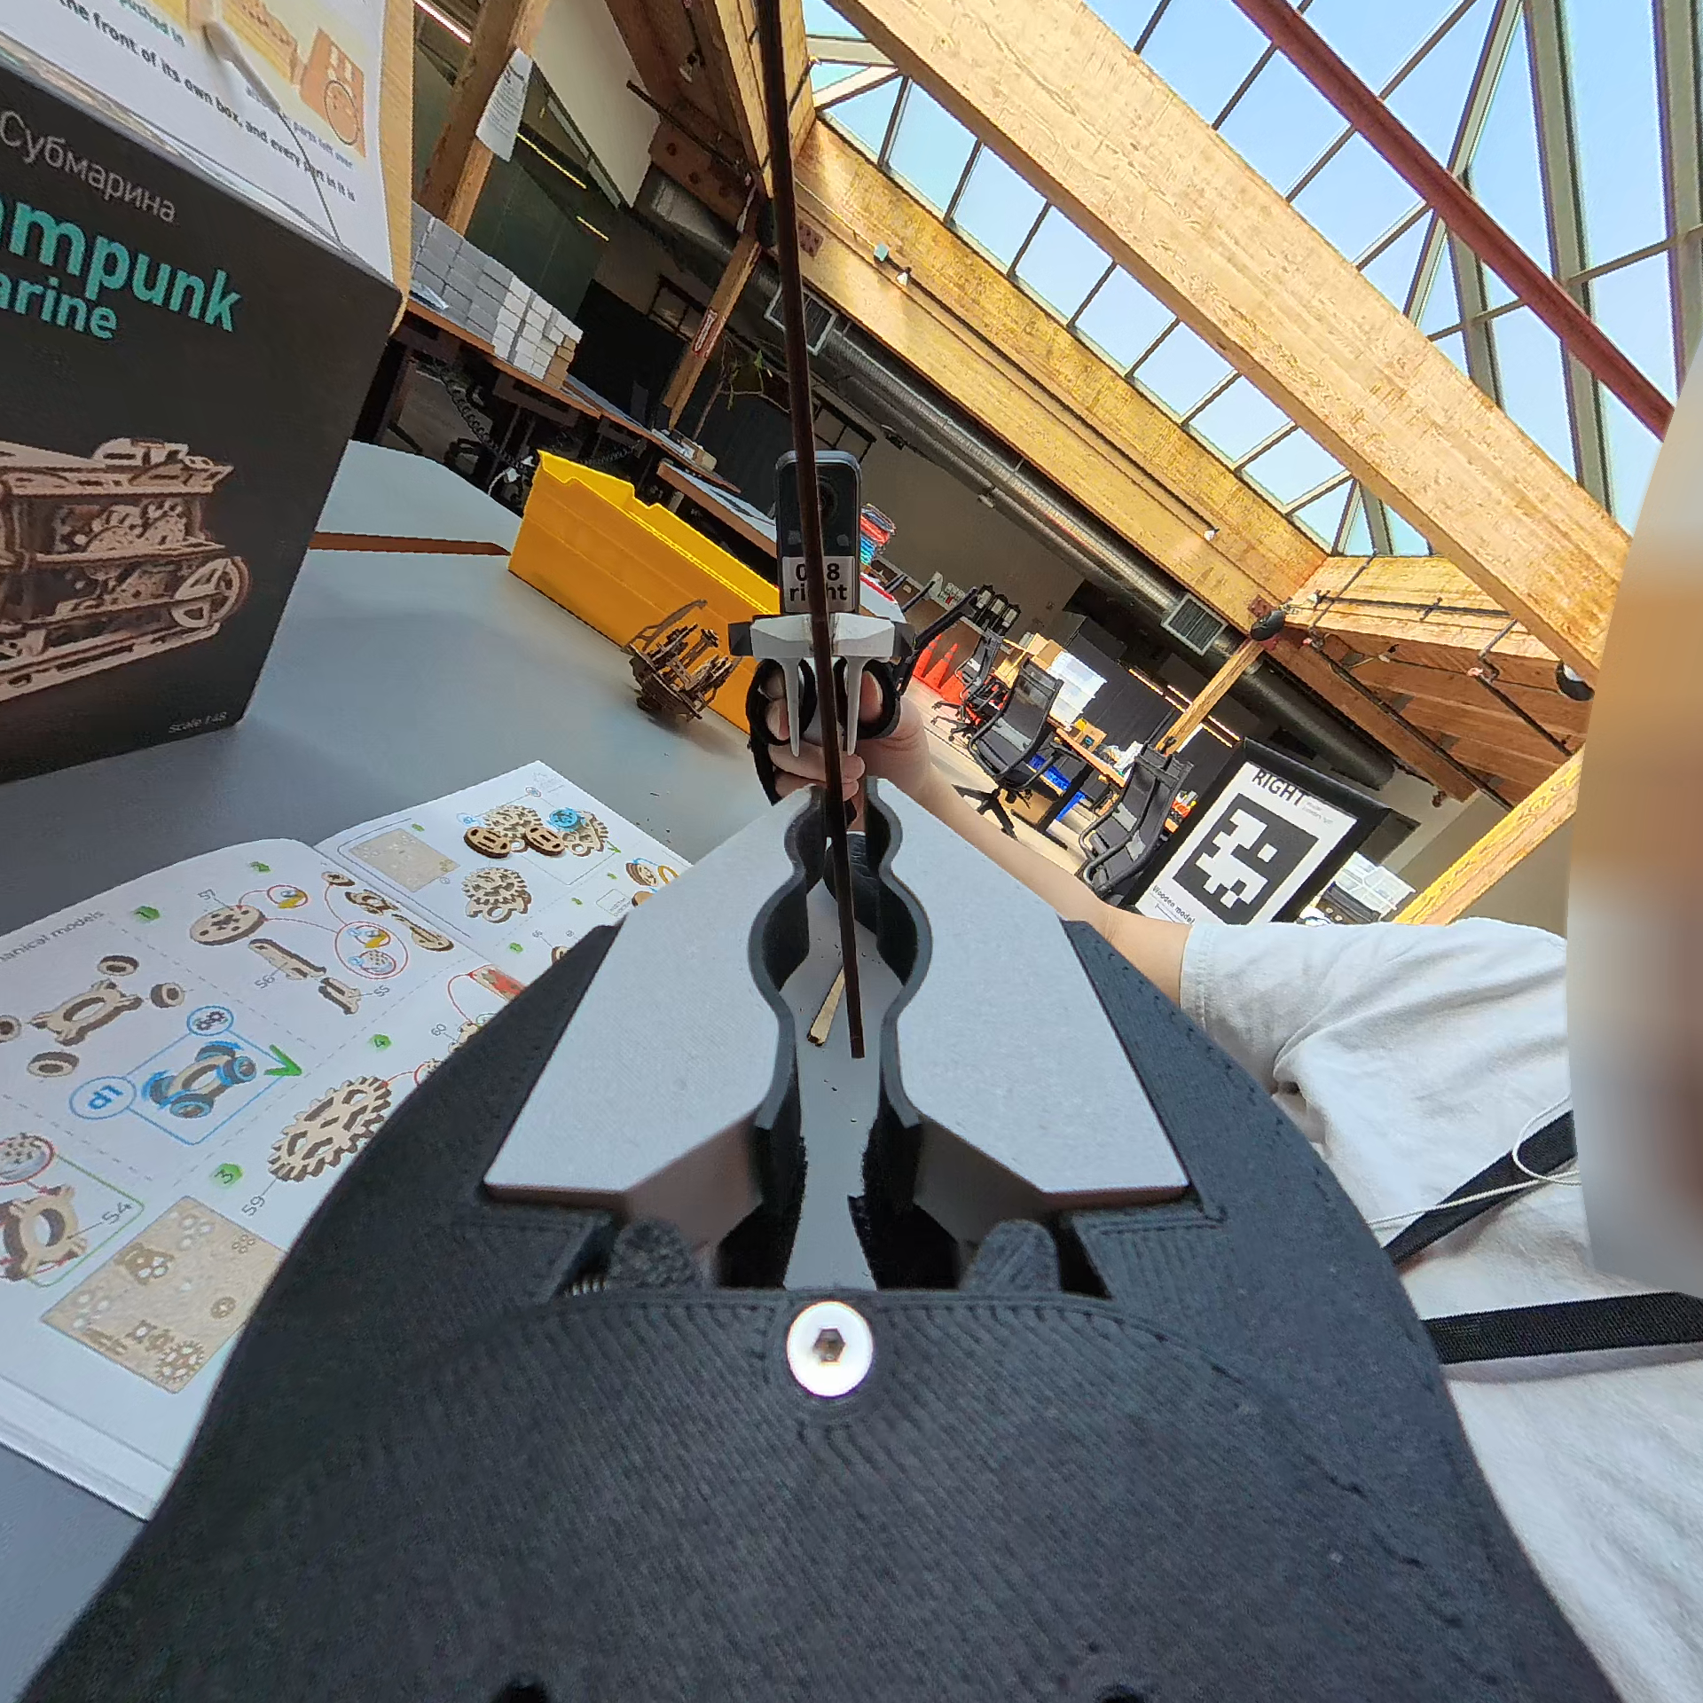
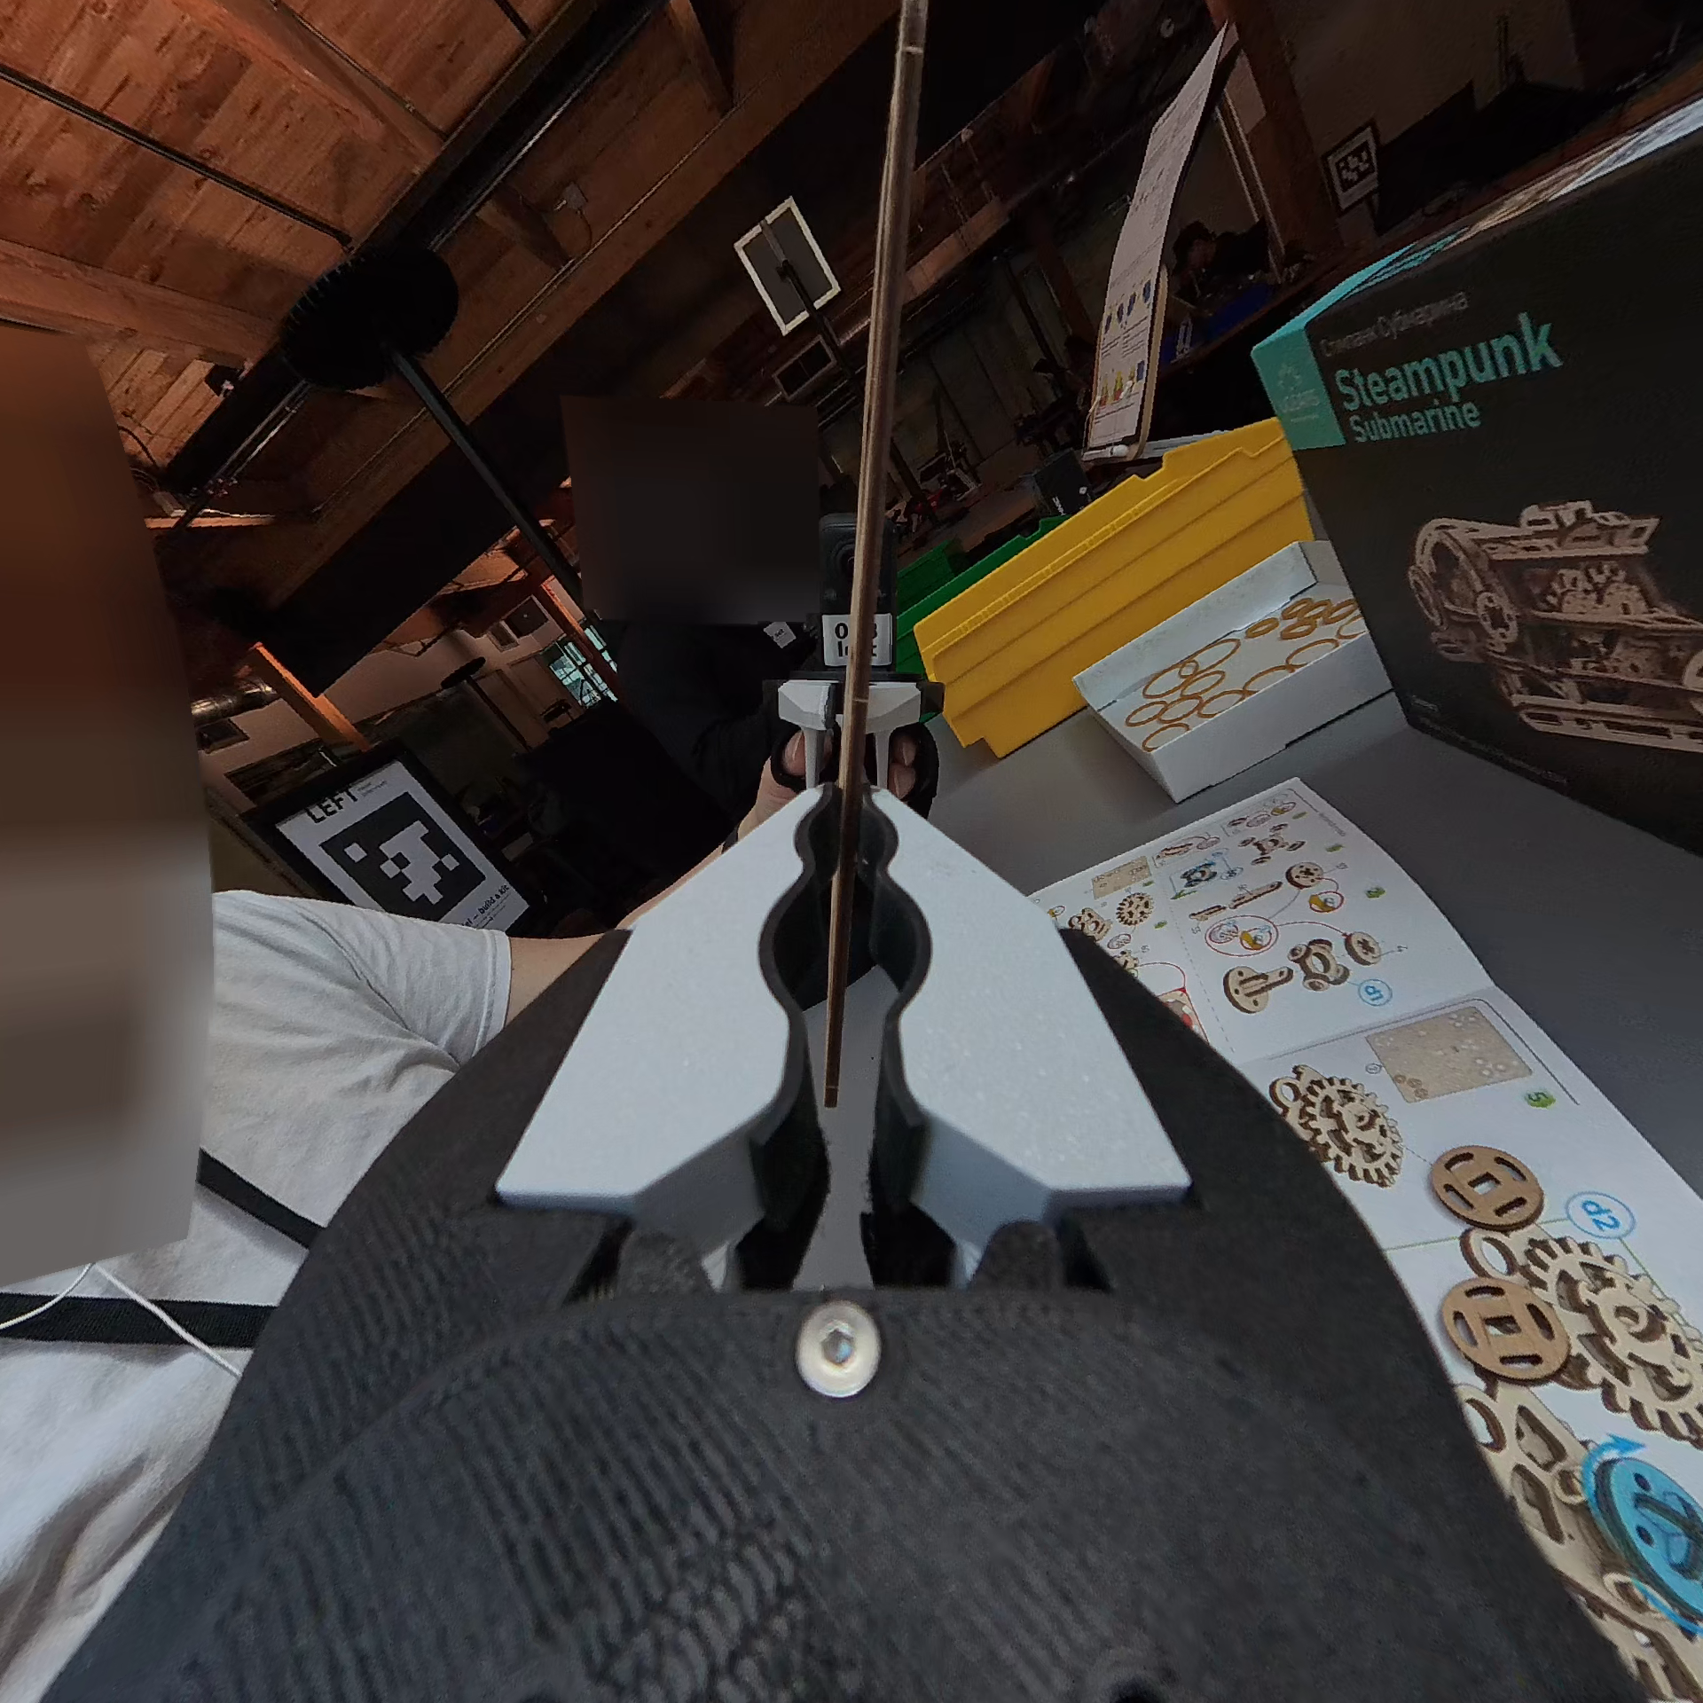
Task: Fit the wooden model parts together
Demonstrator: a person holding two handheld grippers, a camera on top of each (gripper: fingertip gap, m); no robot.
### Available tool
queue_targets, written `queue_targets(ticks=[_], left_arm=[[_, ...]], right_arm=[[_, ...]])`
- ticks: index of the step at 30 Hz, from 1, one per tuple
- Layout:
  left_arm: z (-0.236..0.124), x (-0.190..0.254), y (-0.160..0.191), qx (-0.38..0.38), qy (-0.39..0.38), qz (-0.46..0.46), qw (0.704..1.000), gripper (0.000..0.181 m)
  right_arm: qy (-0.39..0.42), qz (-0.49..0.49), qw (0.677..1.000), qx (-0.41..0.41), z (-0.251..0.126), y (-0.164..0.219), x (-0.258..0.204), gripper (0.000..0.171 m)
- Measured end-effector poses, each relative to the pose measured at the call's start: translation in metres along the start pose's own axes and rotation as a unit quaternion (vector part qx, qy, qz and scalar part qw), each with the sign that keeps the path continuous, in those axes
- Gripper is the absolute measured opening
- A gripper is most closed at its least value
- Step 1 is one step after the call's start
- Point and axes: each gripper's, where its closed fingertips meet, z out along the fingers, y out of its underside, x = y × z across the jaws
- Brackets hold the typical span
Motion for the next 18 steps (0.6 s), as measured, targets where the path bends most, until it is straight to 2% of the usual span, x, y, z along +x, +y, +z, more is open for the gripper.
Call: queue_targets(ticks=[18], left_arm=[[0.001,0.000,0.001,-0.002,0.003,-0.001,1.000,0.004]], right_arm=[[-0.003,-0.004,1.000,-0.025,0.011,0.011,-0.004,0.000]])
